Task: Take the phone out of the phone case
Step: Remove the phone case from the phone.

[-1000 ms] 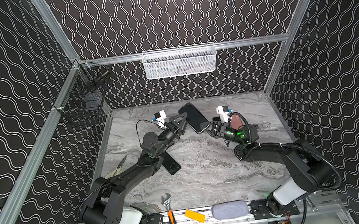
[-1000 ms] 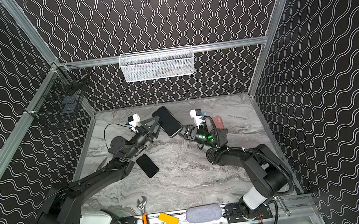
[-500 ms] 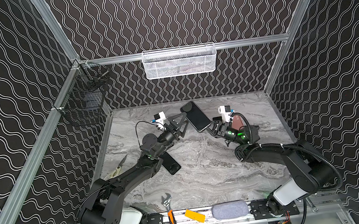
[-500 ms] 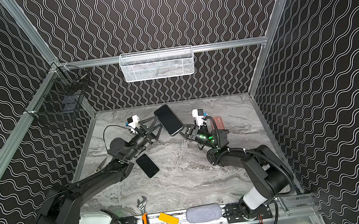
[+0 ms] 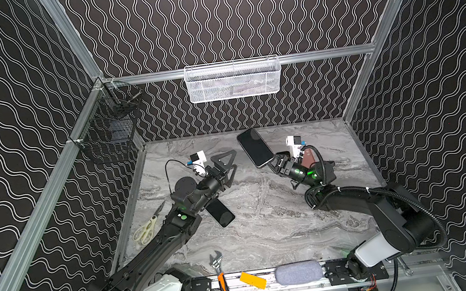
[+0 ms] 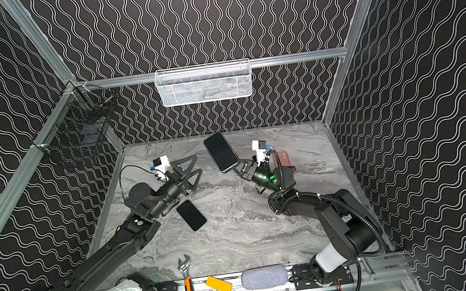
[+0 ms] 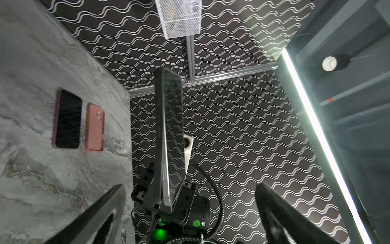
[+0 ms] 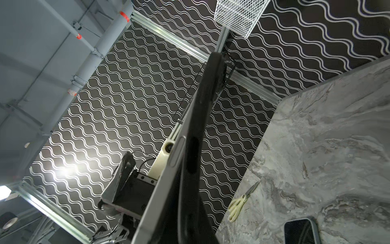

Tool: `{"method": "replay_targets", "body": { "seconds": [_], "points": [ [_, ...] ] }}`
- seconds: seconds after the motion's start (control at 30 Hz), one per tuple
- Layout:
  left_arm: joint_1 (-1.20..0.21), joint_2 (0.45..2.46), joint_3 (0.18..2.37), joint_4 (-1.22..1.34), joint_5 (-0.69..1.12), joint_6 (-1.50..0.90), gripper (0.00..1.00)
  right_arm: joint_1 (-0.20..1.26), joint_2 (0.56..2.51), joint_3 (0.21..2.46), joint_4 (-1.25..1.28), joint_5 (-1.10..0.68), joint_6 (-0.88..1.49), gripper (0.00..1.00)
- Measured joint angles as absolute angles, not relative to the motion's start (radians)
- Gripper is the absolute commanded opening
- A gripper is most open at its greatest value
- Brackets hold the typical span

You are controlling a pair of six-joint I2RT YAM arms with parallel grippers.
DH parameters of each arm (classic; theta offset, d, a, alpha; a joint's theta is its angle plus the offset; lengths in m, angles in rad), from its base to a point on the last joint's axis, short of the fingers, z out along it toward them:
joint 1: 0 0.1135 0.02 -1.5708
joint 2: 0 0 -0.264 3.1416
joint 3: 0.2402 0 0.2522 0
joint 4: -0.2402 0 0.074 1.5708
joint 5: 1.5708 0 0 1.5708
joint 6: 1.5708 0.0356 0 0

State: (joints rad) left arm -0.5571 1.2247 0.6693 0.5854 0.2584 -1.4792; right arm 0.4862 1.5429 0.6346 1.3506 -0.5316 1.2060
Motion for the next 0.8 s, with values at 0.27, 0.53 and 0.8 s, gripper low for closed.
{"method": "replay_targets", "body": {
  "seconds": [0.27, 0.53, 0.8],
  "points": [
    [-0.646, 1.267, 0.694, 0.484, 0.26, -1.542, 0.99, 0.492, 1.568, 0.646, 1.315, -0.492, 1.139, 0.0],
    [-0.67, 1.337, 0.744, 0.496, 0.272, -1.567, 0.99, 0.5, 1.568, 0.637, 1.287, -0.467, 1.098, 0.0],
    [-0.675, 1.378, 0.778, 0.544, 0.286, -1.575, 0.99, 0.501, 1.559, 0.622, 1.285, -0.458, 1.08, 0.0]
  ]
}}
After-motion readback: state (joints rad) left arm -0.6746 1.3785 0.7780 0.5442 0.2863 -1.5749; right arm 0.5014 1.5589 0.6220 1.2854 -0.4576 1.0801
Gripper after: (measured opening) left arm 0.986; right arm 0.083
